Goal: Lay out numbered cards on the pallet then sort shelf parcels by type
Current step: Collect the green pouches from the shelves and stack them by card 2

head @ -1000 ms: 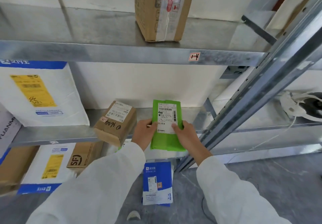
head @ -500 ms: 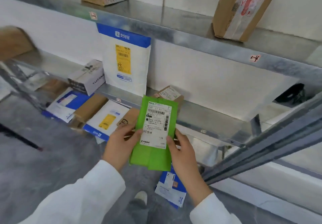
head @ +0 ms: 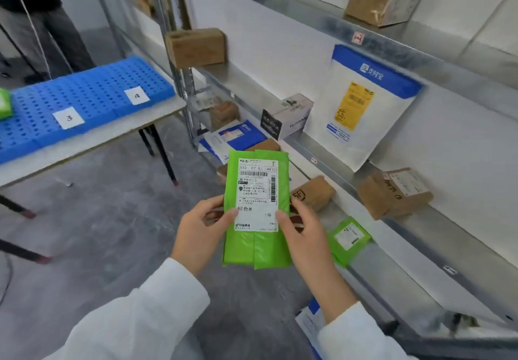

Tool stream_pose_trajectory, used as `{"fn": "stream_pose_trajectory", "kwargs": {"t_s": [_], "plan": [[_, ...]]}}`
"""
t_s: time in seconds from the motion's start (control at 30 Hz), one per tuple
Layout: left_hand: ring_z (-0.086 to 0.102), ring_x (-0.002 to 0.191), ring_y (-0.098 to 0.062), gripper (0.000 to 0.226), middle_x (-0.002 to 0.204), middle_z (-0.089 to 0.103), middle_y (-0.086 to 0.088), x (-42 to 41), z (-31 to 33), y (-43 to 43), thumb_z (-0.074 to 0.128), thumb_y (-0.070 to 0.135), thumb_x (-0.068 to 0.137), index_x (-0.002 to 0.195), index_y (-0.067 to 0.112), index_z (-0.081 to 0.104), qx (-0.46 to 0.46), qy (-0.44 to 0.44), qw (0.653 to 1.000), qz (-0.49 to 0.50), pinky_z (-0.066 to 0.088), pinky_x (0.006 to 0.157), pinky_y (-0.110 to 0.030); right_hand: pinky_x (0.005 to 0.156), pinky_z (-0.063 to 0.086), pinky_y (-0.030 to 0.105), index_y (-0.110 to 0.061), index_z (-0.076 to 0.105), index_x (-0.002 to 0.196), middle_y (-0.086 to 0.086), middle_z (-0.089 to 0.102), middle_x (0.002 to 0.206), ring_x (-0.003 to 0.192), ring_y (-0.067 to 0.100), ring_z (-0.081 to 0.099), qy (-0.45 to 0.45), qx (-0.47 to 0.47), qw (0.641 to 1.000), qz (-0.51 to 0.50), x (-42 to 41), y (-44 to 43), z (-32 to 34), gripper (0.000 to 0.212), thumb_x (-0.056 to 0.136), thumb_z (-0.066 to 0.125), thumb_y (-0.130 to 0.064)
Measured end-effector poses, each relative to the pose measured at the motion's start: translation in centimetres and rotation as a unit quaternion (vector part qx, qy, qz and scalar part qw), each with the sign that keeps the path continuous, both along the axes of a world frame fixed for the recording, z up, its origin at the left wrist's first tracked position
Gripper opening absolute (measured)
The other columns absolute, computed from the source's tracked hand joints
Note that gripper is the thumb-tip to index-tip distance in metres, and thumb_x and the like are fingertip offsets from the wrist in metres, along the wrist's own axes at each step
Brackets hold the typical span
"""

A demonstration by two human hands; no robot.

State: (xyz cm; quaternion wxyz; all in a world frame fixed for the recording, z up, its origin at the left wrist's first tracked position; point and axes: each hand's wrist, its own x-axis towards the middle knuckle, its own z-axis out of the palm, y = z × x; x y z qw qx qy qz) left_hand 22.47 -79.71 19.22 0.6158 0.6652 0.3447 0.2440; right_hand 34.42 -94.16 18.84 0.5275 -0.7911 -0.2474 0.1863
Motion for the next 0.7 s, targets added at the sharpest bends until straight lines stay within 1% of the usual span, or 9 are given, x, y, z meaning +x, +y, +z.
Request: {"fn": "stream_pose_trajectory", "kwargs": {"t_s": [0.03,0.07,0.13,0.17,0.3,0.43,0.5,0.57,0.7], "plan": [[0.068,0.094,-0.009,0.027,0.107,0.071,0.001,-1.2,0.0,1.4,0.073,0.011,0.083,0.109,0.015,0.071,-0.001,-0.006,1.000,0.019,0.052,0.083,-0.014,0.086,0.046,0.018,-0.036,0.056,0.125,-0.012,0.058,0.116,0.105,0.001,0.056,-0.007,-0.003,1.000,0.015,-0.5,2.0,0.1,0.032,0.094,0.058,-0.031],[0.068,0.093,-0.008,0.026,0.107,0.071,0.002,-2.3,0.0,2.9,0.073,0.011,0.083,0.108,0.016,0.071,-0.002,-0.010,0.999,0.040,0.052,0.082,-0.013,0.086,0.046,0.020,-0.034,0.056,0.127,-0.011,0.059,0.117,0.106,0.003,0.056,-0.014,-0.003,0.999,0.032,-1.1,4.0,0.3,0.034,0.093,0.058,-0.031],[0.068,0.091,-0.005,0.025,0.105,0.072,0.003,-4.7,0.0,5.9,0.073,0.011,0.083,0.105,0.020,0.071,-0.013,-0.019,0.996,0.088,0.051,0.079,-0.011,0.083,0.044,0.013,-0.032,0.055,0.129,-0.012,0.058,0.118,0.107,0.003,0.056,-0.022,-0.012,0.997,0.070,-2.3,8.1,0.9,0.036,0.093,0.059,-0.033],[0.068,0.090,-0.004,0.024,0.104,0.072,0.004,-6.0,-0.1,7.6,0.073,0.011,0.083,0.105,0.021,0.071,-0.018,-0.024,0.993,0.112,0.051,0.078,-0.010,0.083,0.043,0.012,-0.034,0.055,0.129,-0.014,0.057,0.119,0.108,0.002,0.055,-0.025,-0.020,0.995,0.093,-3.1,10.3,1.1,0.037,0.093,0.059,-0.035],[0.069,0.087,-0.004,0.023,0.099,0.074,0.004,-11.2,-0.1,14.3,0.072,0.008,0.083,0.104,0.018,0.071,-0.035,-0.051,0.979,0.192,0.051,0.075,-0.011,0.086,0.048,0.022,-0.043,0.050,0.130,-0.020,0.055,0.120,0.106,-0.002,0.055,-0.025,-0.031,0.983,0.181,-6.6,19.4,1.6,0.039,0.092,0.058,-0.042],[0.069,0.085,-0.006,0.024,0.097,0.075,0.002,-16.3,-0.7,20.4,0.073,0.010,0.082,0.105,0.014,0.072,-0.032,-0.049,0.964,0.258,0.053,0.078,-0.016,0.088,0.045,0.018,-0.040,0.051,0.130,-0.020,0.056,0.116,0.107,-0.006,0.054,-0.034,-0.025,0.972,0.233,-10.8,27.9,1.2,0.040,0.092,0.061,-0.035],[0.069,0.084,-0.006,0.022,0.096,0.075,0.002,-18.9,-0.9,23.6,0.074,0.010,0.082,0.103,0.015,0.072,-0.026,-0.049,0.955,0.292,0.054,0.079,-0.019,0.084,0.044,0.011,-0.041,0.051,0.126,-0.020,0.057,0.112,0.101,-0.010,0.055,-0.027,-0.019,0.966,0.256,-13.1,32.0,0.8,0.037,0.091,0.062,-0.032],[0.069,0.082,-0.005,0.022,0.096,0.075,0.002,-21.2,-1.1,26.3,0.074,0.008,0.081,0.101,0.018,0.072,-0.017,-0.050,0.948,0.314,0.054,0.078,-0.017,0.078,0.042,0.004,-0.039,0.052,0.124,-0.018,0.058,0.112,0.098,-0.013,0.055,-0.016,-0.016,0.960,0.280,-15.2,35.5,0.5,0.035,0.092,0.062,-0.029],[0.069,0.085,-0.007,0.022,0.099,0.074,0.001,-24.4,-1.2,30.4,0.073,0.009,0.082,0.102,0.017,0.071,-0.010,-0.043,0.939,0.342,0.052,0.075,-0.013,0.078,0.041,0.002,-0.029,0.055,0.128,-0.011,0.060,0.119,0.101,-0.007,0.057,-0.013,-0.002,0.953,0.302,-18.4,40.5,0.3,0.038,0.091,0.063,-0.025]]}}
